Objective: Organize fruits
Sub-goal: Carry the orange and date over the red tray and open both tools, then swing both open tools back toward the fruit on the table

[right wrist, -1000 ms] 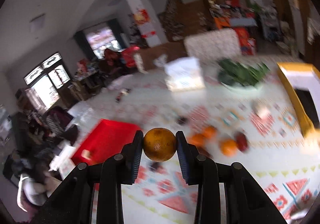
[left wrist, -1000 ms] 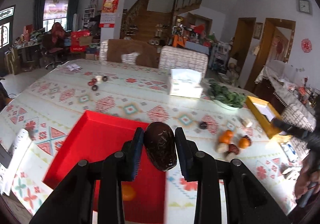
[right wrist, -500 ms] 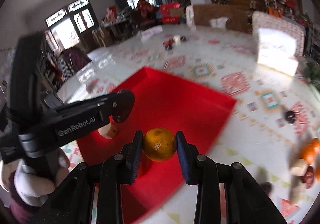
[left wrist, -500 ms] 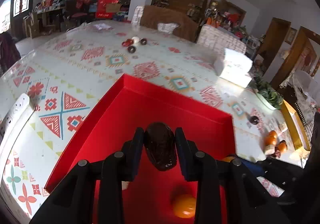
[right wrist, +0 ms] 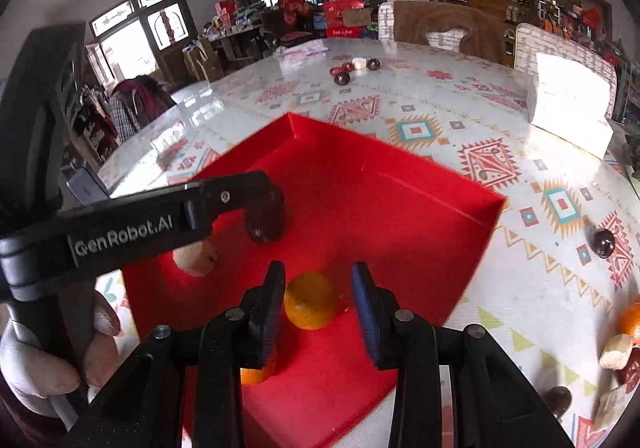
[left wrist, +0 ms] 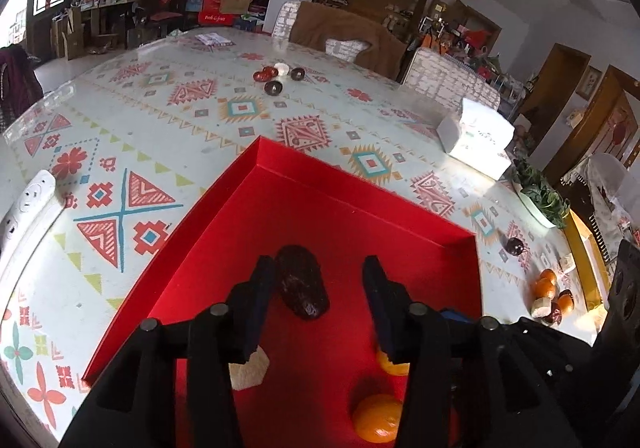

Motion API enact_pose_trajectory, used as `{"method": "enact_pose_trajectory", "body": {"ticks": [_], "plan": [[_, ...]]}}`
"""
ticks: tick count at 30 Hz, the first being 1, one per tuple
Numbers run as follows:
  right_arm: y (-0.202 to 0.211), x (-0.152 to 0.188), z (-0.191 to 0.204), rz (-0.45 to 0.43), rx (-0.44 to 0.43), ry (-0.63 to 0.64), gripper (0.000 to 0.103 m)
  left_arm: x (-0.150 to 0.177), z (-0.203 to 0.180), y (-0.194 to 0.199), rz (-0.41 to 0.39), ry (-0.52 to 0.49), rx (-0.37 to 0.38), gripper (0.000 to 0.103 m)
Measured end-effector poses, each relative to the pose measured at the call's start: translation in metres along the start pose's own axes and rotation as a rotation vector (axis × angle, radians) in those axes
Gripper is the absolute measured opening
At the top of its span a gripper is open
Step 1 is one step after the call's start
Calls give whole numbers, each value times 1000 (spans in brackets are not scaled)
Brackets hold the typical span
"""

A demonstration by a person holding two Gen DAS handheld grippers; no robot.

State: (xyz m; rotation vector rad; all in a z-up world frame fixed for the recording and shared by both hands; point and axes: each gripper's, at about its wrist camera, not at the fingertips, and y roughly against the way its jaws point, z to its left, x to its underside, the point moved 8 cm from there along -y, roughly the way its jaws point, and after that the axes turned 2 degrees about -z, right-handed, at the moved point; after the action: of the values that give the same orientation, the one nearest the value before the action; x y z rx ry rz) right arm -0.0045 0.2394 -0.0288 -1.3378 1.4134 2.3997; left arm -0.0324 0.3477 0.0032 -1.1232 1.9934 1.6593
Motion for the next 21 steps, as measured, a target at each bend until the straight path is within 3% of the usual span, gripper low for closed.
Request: {"method": "enact_pose_trajectory", "body": {"ticks": [7, 13, 17, 21], "plan": [[65, 7, -27, -77, -51, -121, 38, -1, -32, 46, -79, -22, 63, 50], [153, 54, -100, -98, -193, -458, 38, 7, -83, 85, -124, -59, 190, 50], [237, 88, -170, -145, -45, -574, 38, 6, -122, 122, -155, -88, 313, 50], [354, 113, -235, -239, 224, -621, 38, -6, -151, 168, -224, -144, 367, 50]]}}
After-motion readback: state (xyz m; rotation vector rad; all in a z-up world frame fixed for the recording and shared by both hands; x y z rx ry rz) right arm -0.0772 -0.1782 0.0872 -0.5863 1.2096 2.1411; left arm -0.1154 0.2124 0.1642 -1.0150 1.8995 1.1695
